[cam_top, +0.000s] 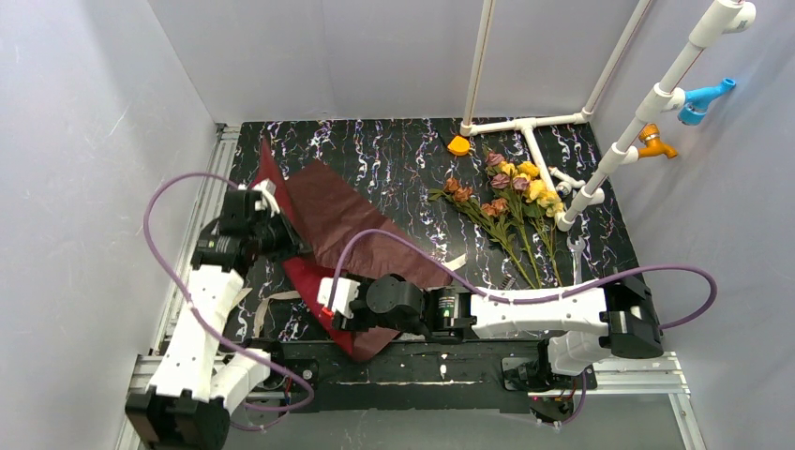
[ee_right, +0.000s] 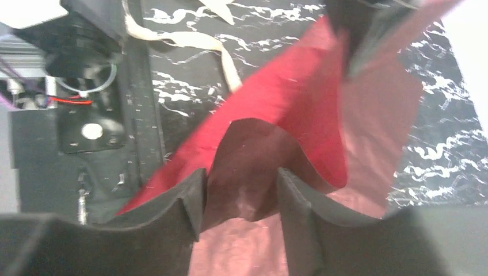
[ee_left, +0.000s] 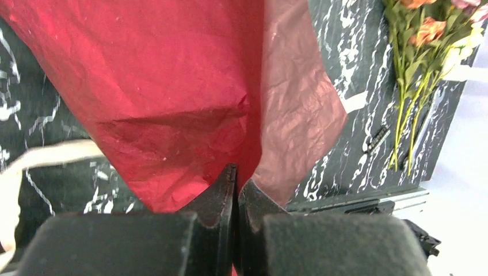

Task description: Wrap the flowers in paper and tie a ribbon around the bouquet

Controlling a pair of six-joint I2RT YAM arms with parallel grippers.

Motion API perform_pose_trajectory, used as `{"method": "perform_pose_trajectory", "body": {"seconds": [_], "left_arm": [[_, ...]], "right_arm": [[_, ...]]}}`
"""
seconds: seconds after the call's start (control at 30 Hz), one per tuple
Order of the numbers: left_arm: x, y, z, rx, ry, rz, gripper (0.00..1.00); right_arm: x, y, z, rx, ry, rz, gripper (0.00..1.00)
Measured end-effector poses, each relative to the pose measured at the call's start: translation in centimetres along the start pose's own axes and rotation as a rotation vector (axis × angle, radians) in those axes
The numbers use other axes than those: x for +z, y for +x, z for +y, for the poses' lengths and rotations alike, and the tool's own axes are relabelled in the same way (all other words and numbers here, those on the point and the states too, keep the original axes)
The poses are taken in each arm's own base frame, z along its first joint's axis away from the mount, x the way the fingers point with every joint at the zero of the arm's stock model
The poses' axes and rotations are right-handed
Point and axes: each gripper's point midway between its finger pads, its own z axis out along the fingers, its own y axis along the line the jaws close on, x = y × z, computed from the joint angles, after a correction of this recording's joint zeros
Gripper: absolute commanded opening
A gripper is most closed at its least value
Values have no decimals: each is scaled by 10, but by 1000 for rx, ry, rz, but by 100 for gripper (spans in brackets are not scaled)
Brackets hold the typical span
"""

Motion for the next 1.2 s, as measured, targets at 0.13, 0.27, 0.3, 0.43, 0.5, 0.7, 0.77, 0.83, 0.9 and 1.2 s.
{"method": "perform_pose_trajectory", "body": {"seconds": [0.13, 0.27, 0.3, 0.43, 0.5, 0.7, 0.77, 0.83, 0.9, 1.2], "left_arm": [[-8, 35, 20, -32, -20, -14, 0], [-8, 61, 38, -77, -53, -1, 0], [-10, 65, 40, -86, -61, 0, 0], [-17, 66, 44, -95, -76, -30, 0], [-18, 68, 46, -97, -87, -31, 0], [-17, 69, 50, -101, -108, -18, 0], [-17, 69, 50, -101, -109, -19, 0], [-17, 69, 50, -101, -110, -18, 0], [-17, 69, 50, -101, -111, -18, 0], [-17, 69, 50, -101, -112, -20, 0]], "right_arm": [[-5, 23, -15, 111, 136, 54, 97], [-25, 47, -42, 261, 321, 99, 98], [-30, 53, -52, 319, 360, 110, 98], [-52, 93, -124, 641, 534, 157, 98], [-69, 131, -167, 814, 638, 198, 98], [-102, 235, -175, 1242, 588, 417, 95], [-102, 268, -143, 1348, 438, 528, 87], [-91, 282, -110, 1408, 264, 599, 83], [-78, 273, -94, 1460, 106, 554, 78], [-67, 251, -48, 1600, -252, 455, 70]]}}
